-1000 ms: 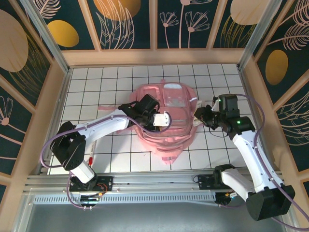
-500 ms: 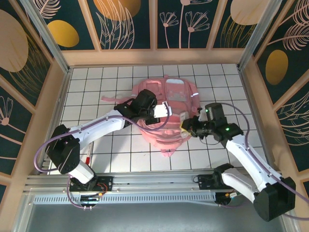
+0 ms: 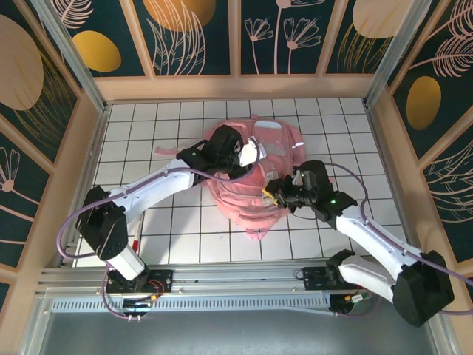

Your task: Pack the student bag

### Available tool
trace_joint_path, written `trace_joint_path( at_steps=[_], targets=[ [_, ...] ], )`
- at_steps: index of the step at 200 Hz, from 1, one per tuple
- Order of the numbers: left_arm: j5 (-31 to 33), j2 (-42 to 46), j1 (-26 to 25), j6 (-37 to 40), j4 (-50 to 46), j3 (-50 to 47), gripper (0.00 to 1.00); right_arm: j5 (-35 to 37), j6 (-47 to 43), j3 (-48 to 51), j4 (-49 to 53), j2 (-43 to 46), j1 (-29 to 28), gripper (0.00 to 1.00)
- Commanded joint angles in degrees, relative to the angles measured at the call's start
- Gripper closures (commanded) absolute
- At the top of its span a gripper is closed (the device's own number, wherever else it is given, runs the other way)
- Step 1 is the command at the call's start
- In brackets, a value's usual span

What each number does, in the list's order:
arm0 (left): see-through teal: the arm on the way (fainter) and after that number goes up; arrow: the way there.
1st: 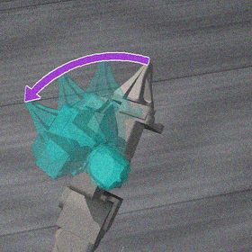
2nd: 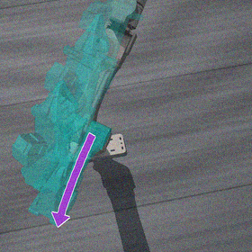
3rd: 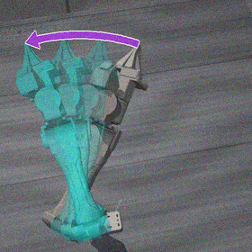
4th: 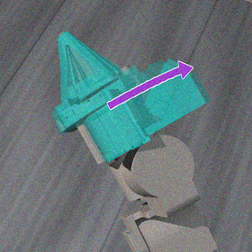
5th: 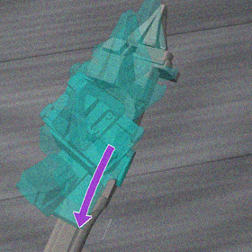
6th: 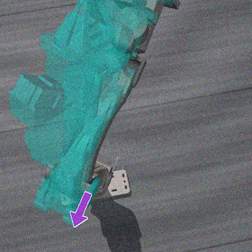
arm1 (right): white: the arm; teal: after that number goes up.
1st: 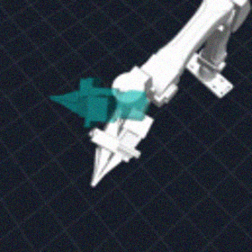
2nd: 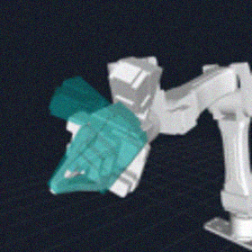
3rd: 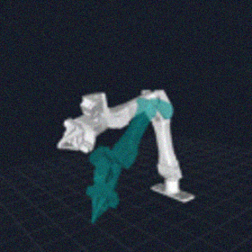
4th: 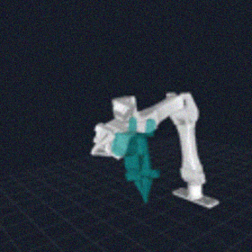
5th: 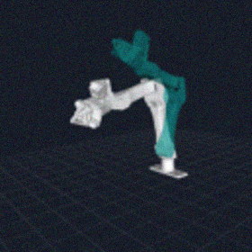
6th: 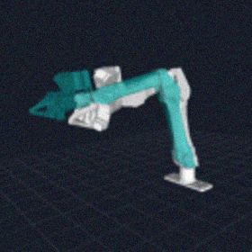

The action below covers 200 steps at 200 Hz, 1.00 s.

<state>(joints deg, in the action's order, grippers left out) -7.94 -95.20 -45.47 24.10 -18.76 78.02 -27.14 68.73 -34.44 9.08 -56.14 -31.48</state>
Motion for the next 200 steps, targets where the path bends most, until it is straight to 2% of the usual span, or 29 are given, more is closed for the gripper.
trace_joint_path(
  at_steps=[1, 15, 31, 45, 57, 71, 94, 106, 118, 131, 146, 170, 189, 200],
  targets=[
    [-0.26, -3.43, -0.33, -2.03, 2.29, 6.26, 1.0, -0.94, -2.54, -4.09, 6.42, 5.19, -3.69, 0.98],
    [0.02, -6.2, -0.04, -1.69, 0.09, 9.08, 1.0, -4.51, -4.07, -3.8, 6.81, 5.85, -6.51, 1.0],
    [-0.09, -7.6, 0.08, -2.74, -2.8, 12.56, 1.0, -6.72, -4.05, -2.14, 2.27, 3.41, -9.47, 1.0],
    [-1.25, -7.72, 0.12, -3.25, -3.93, 14.19, 1.0, -5.11, -3.6, -3.01, -0.23, -0.8, -10.84, 1.0],
    [-3.19, -7.24, 0.03, -3.42, -4.46, 14.82, 1.0, 0.81, -2.88, -5.09, 1.05, -3.17, -10.7, 1.0],
    [-4.92, -6.09, 0.08, -4.11, -4.91, 14.44, 1.0, 4.6, 0.1, -4.9, -0.75, -4.25, -8.18, 1.0],
    [-9.58, -3.33, 0.03, -5.69, -4.24, 11.86, 1.0, 1.25, 7.77, -0.76, -11.36, -3.87, -0.6, 1.0],
    [-13.39, -0.87, 0.04, -8.27, -1.45, 9.37, 1.0, 0.17, 9.71, -1.17, -14.96, -4.29, -0.16, 1.0],
    [-18.03, 0.15, 0.06, -11.82, 2.34, 6.69, 1.0, 0.7, 9.09, -4.12, -13.57, -6.07, 1.24, 1.0],
    [-21.28, 0.7, 0.03, -16.04, 6.24, 4.9, 1.0, 5.83, 9.54, -7.67, -5.3, -8.35, 1.34, 1.0],
    [-22.23, 1.44, 0.09, -19.53, 9.32, 4.26, 1.0, 14.39, 15.69, -9.03, 3.35, -9.55, 1.43, 1.0],
    [-22.64, 3.28, 0.08, -21.69, 12.52, 2.82, 1.0, 26.72, 25.55, -7.14, -0.68, -8.5, -0.07, 1.0],
    [-21.01, 4.6, 0.03, -22.64, 14.06, 1.15, 1.0, 32.8, 25.47, -10.6, -2.66, -11.96, -1.9, 1.0],
    [-18.94, 4.93, 0.04, -22.79, 14.44, 0.53, 1.0, 34.39, 24.1, -13.72, -3.01, -15.33, -2.73, 0.93]
  ],
)
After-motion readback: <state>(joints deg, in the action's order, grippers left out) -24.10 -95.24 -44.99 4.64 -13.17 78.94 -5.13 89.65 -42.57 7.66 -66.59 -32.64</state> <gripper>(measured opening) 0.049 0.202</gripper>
